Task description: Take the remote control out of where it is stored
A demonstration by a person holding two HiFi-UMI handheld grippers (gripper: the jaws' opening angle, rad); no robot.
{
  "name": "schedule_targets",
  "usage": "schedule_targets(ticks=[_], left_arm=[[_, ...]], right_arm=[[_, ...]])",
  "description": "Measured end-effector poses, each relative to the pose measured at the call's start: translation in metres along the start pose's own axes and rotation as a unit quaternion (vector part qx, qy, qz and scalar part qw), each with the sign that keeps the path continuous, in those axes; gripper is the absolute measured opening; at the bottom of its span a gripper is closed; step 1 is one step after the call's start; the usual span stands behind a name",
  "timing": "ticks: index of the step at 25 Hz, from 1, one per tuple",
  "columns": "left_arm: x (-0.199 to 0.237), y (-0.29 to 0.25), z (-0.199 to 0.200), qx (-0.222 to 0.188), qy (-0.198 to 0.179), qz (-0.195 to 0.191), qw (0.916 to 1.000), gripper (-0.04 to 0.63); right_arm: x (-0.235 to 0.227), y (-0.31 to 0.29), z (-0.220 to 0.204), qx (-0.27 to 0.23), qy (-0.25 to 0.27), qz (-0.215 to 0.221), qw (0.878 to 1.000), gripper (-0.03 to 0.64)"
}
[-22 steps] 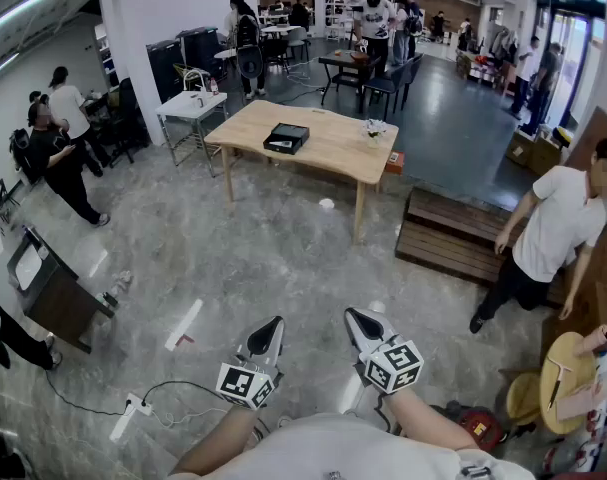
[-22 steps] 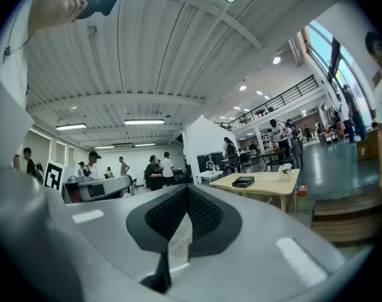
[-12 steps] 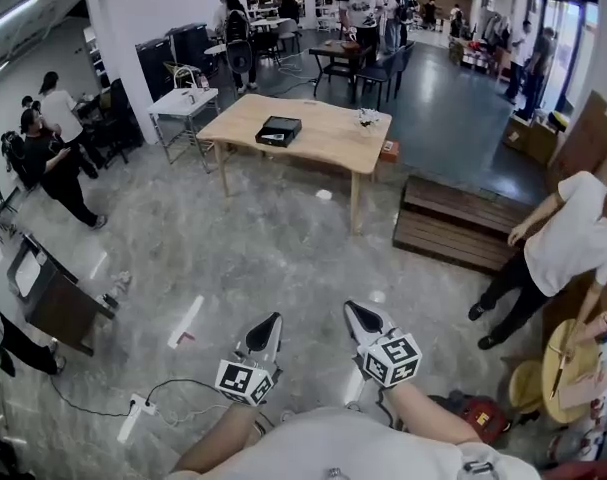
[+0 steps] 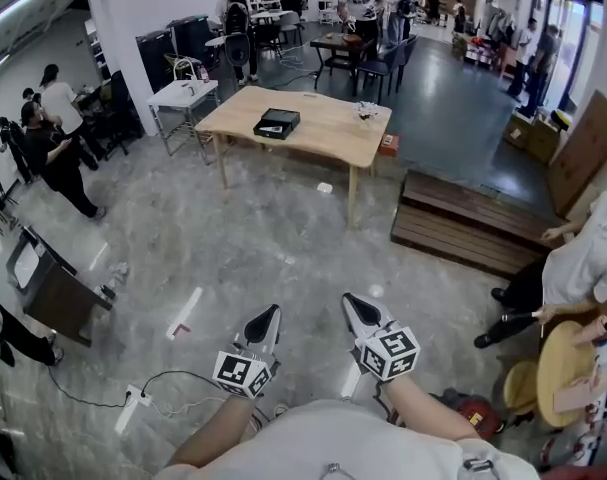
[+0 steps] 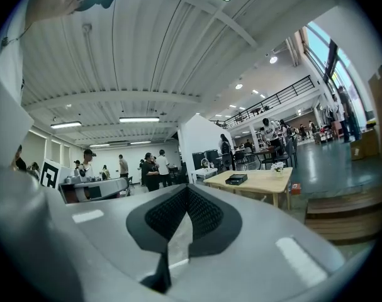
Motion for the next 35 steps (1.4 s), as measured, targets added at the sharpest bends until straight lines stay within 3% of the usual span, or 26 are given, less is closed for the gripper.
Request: schedule_targets(ticks=[20,27,35], left_arm=[[-0.046,-0.037,-0.005,-0.015,-0.009,0.055,0.9983,0.0],[-0.025,-0.066,-0.009,-0.014,-0.004,0.059,0.9981,0.0],[0.033,-0.128,-0.01,-0.02,0.007,0.053,0.9983,0.0]], right_arm=[[-0.068,0.022,-0.01,0.01,-0.024,0.024,0.999,0.028],[-0.088,-0.01,-0.006,0.011,-0.028,0.03,0.999,0.028],[-0.118,-0.074,0.009,0.008,-0.021,0.02,1.0,0.028]])
Point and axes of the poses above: the fingertips, and each gripper's own axes: y backward along the fingers, x to its left, z out of its top, the point moved 10 cm from there along y, backward along the fingers, and after that the axes turned 11 degrees about z, right-handed, at the moved point
